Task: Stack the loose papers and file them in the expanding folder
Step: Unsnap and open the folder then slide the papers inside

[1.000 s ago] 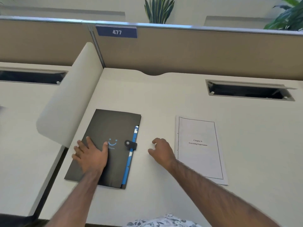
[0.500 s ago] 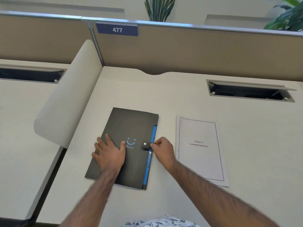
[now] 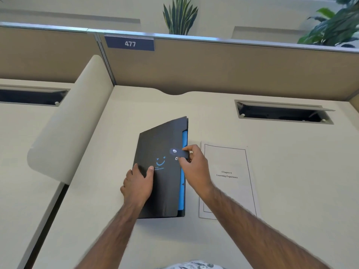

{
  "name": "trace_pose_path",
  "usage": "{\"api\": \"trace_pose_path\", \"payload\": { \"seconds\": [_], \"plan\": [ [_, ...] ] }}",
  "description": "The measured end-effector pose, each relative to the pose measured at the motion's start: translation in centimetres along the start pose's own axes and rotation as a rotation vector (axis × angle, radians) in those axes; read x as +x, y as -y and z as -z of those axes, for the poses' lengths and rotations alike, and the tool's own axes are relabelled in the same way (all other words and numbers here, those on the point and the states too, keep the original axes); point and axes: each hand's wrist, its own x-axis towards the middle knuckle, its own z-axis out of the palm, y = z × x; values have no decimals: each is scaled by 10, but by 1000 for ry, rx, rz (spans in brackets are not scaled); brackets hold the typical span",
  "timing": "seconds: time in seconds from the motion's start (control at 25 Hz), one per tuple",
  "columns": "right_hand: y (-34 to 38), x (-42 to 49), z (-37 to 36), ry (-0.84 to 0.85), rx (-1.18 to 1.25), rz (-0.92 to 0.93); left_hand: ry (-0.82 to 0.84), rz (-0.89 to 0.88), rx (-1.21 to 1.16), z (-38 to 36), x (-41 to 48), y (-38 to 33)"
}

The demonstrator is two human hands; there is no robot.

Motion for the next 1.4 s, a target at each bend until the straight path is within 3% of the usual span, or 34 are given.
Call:
{"api": "trace_pose_path", "payload": {
  "seconds": [0.16, 0.32, 0.52, 0.72, 0.96, 1.28, 1.4],
  "plan": [
    [47, -8, 12, -2, 91, 72, 252, -49, -513, 28, -30, -38],
    [74, -15, 19, 38, 157, 48, 427, -170, -653, 63, -58, -72],
    [85, -23, 28, 67, 234, -3, 393, -271, -653, 81, -65, -80],
    [75, -21, 39, 8, 298, -92, 416, -242, -654, 94, -62, -69],
    [59, -15, 55, -78, 351, -185, 165, -271, -464, 122, -48, -50],
    [49, -12, 75, -168, 332, -197, 119, -175, -278, 140, -38, -23],
    [51, -13, 76, -99, 313, -152, 38, -278, -219, 134, -50, -34]
  ]
}}
